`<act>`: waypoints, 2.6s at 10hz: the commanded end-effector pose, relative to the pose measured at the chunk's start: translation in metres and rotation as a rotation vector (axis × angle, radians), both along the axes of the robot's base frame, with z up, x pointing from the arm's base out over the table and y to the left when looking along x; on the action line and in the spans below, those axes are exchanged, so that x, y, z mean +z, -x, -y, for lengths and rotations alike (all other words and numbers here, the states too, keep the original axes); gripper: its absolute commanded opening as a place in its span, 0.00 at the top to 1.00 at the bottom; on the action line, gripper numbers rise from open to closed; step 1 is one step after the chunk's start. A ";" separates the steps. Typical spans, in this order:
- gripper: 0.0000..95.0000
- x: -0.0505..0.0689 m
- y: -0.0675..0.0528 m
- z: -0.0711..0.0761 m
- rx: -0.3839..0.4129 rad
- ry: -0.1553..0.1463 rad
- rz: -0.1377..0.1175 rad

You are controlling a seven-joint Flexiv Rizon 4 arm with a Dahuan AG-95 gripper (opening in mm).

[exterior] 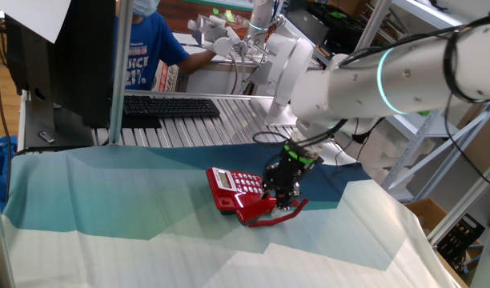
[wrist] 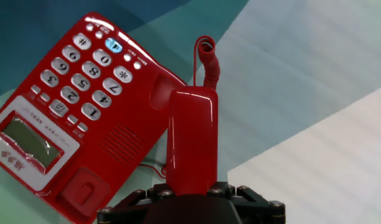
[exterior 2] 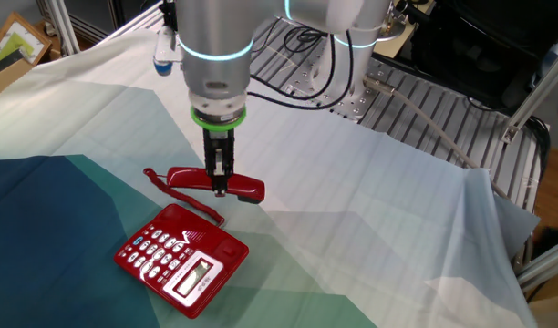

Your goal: Place the handset of the telephone on the corresponding phone cradle

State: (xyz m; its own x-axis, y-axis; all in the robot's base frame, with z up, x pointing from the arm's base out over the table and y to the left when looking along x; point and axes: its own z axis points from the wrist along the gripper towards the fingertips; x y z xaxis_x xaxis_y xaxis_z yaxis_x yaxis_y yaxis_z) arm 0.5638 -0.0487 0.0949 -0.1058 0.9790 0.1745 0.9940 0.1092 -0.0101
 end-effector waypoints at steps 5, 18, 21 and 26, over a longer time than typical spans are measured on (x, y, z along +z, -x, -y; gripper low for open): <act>1.00 0.011 -0.035 -0.017 -0.010 -0.014 -0.046; 1.00 -0.004 -0.069 -0.021 -0.171 -0.070 -0.059; 1.00 -0.014 -0.068 -0.018 -0.154 -0.079 -0.047; 1.00 -0.029 -0.062 -0.016 -0.158 -0.100 -0.023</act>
